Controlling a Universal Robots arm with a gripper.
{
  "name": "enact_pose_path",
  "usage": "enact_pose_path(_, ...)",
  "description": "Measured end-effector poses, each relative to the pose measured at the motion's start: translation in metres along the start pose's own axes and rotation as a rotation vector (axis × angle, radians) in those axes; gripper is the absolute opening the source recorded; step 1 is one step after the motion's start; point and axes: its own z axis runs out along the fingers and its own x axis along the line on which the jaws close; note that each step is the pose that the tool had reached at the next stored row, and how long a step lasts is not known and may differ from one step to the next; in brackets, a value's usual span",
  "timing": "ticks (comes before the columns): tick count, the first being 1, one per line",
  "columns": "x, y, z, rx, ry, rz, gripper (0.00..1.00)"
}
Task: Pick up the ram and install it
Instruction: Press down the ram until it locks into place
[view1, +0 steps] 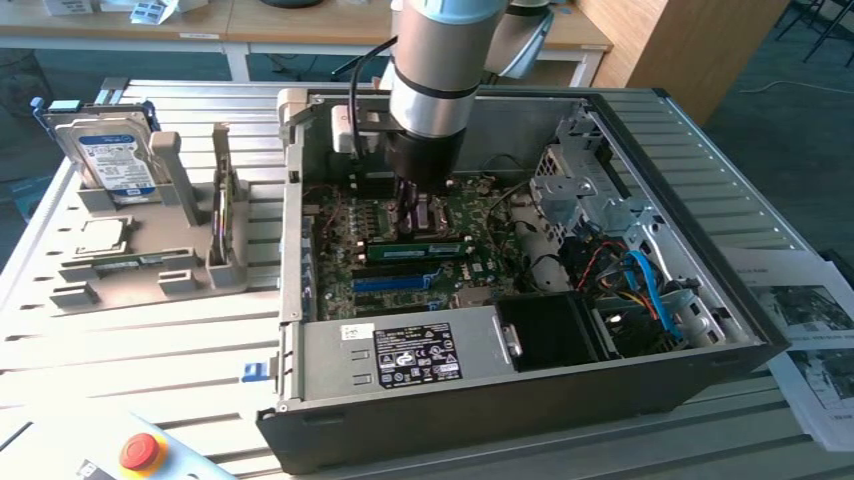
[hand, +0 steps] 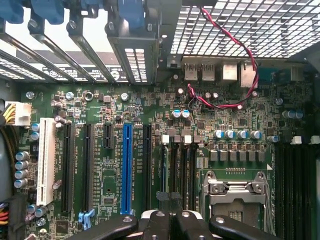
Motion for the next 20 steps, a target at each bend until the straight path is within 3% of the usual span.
enact_pose_path(20,0.0003,-0.0003,0.0063,-0.0001,0.0001,0.0,0.1)
